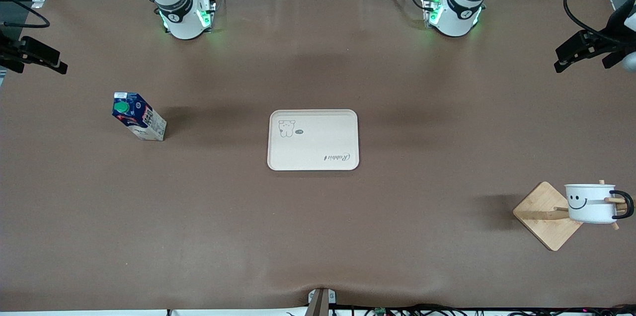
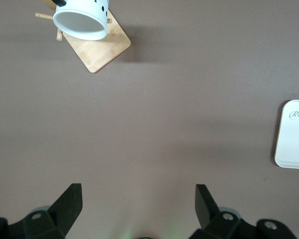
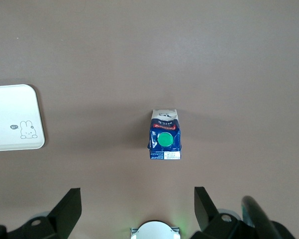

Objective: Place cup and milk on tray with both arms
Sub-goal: 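Reach the right gripper to the milk carton while the left gripper reaches the mug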

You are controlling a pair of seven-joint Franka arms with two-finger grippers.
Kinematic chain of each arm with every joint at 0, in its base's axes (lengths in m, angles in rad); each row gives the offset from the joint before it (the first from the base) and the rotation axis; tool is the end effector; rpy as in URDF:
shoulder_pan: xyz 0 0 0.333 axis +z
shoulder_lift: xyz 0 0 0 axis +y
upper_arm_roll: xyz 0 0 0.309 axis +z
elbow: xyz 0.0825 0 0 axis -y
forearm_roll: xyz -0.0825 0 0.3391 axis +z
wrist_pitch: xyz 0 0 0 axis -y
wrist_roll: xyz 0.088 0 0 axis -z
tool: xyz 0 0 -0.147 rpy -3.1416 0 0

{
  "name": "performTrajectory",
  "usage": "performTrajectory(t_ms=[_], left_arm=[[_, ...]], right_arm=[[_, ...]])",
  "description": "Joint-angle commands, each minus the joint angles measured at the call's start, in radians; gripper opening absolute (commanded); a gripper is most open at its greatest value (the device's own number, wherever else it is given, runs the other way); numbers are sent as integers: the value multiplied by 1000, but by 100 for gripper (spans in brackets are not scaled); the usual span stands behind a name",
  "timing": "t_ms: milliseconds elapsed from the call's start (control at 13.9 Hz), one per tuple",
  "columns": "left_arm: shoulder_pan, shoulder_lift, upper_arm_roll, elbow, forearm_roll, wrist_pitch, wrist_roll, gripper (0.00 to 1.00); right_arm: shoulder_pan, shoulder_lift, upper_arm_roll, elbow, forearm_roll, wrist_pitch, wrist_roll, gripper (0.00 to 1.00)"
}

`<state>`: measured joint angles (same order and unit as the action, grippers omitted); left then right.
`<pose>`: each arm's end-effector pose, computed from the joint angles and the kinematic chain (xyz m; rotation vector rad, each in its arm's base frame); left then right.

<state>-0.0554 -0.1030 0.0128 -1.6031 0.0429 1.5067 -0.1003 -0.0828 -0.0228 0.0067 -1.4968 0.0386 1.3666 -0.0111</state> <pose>0.4715 -0.0132 0.6088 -3.0992 -0.0938 -0.0148 0.4758 -0.0300 0.6032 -3.0933 0.0916 0.1636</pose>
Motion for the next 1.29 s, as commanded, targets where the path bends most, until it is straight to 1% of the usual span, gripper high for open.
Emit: performTrajectory(t_ms=[0, 215, 431, 574, 790, 862, 933, 1005, 1077, 1149, 1221], left_arm=[[-1, 13, 1, 25, 11, -22, -6, 100], [0, 26, 3, 51, 11, -22, -4, 100], [32, 118, 18, 153, 26, -22, 13, 100], [34, 157, 18, 152, 28, 3, -1, 100], [38, 206, 18, 134, 26, 94, -12, 100], [54, 216, 18, 121, 26, 143, -12, 100], [64, 224, 18, 102, 26, 200, -13, 100], [69, 235, 18, 80, 26, 257, -28, 100], [80, 252, 18, 63, 26, 306, -53, 100], [86, 266, 16, 43, 26, 358, -76, 100], [89, 278, 18, 23, 26, 407, -90, 100]], right_arm=[[-11, 10, 12, 26, -9, -12, 0, 100], [-12, 10, 12, 26, -8, -12, 0, 100], [-15, 10, 12, 26, -8, -12, 0, 100], [-15, 10, 12, 24, -6, -15, 0, 100], [-15, 14, 10, 18, -6, -31, -1, 100], [-15, 67, 10, 15, -12, -20, -3, 100], [-14, 130, 12, 36, -38, -29, -6, 100], [-9, 154, 13, 47, -73, -15, -7, 100], [-3, 226, 13, 49, -89, -15, -3, 100], [-12, 262, 13, 61, -83, -17, -12, 100], [-14, 262, 12, 62, -86, -17, -20, 100]])
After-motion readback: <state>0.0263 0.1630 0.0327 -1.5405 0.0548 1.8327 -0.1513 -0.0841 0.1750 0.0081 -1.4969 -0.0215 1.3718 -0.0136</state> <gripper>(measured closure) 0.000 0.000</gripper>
